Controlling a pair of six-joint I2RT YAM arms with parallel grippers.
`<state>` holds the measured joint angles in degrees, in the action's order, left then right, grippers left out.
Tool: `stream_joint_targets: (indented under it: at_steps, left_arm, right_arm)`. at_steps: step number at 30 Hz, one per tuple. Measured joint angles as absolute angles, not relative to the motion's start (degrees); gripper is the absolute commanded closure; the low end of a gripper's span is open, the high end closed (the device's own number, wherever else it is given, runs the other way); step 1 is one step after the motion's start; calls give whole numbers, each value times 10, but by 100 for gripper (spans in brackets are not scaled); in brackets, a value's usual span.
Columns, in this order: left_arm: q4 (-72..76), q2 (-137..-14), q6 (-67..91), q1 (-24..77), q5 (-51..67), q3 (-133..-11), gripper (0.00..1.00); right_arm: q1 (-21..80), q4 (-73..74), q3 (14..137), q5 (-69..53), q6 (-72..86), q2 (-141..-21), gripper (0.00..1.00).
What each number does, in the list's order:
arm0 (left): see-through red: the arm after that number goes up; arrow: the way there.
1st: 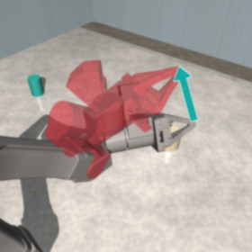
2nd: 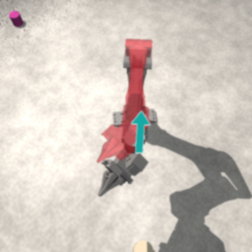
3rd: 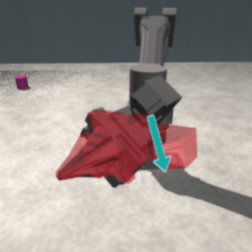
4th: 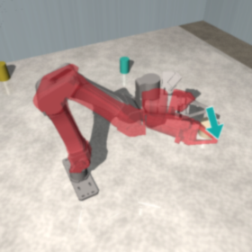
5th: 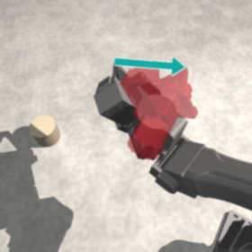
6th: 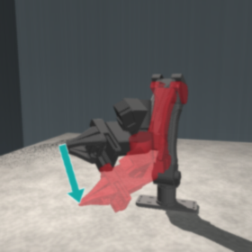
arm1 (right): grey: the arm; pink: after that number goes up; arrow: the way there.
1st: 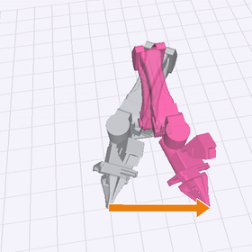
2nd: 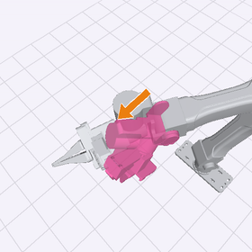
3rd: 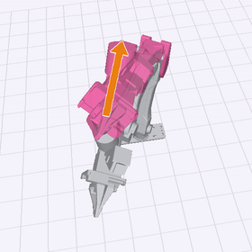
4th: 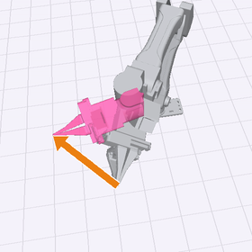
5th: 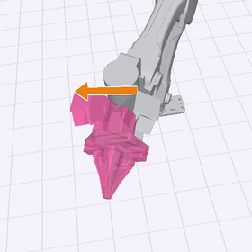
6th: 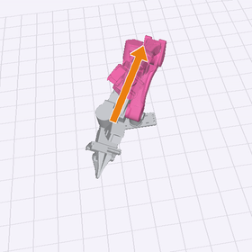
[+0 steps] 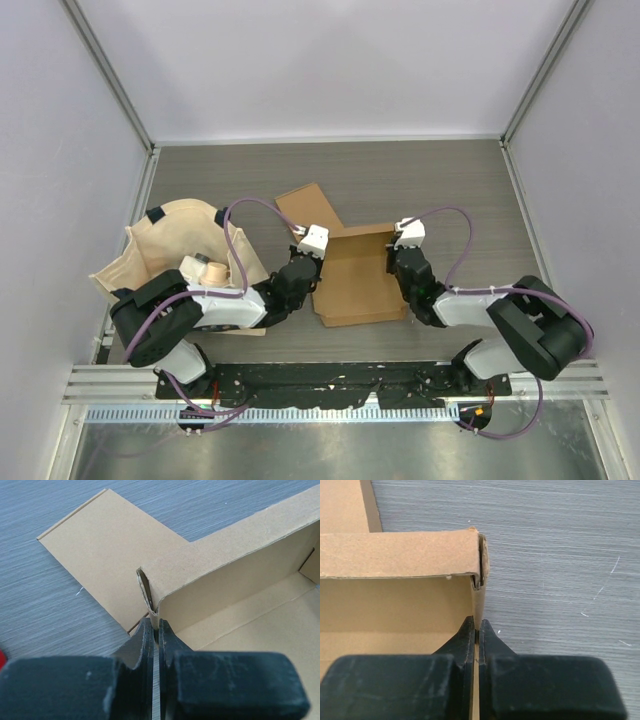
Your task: Fold the paper box
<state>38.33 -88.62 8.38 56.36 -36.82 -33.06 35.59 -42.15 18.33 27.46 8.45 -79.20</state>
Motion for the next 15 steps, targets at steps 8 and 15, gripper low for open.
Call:
stream_joint_targets:
  at_steps: [8,15]
  left_arm:
    - [382,-886,101,579,-393,-331,100]
    - [380,-886,114,583,-407,-331,100]
  right_arm:
    - [466,-541,214,528,58,-925,99]
    - [485,-587,225,595,75,-967,99]
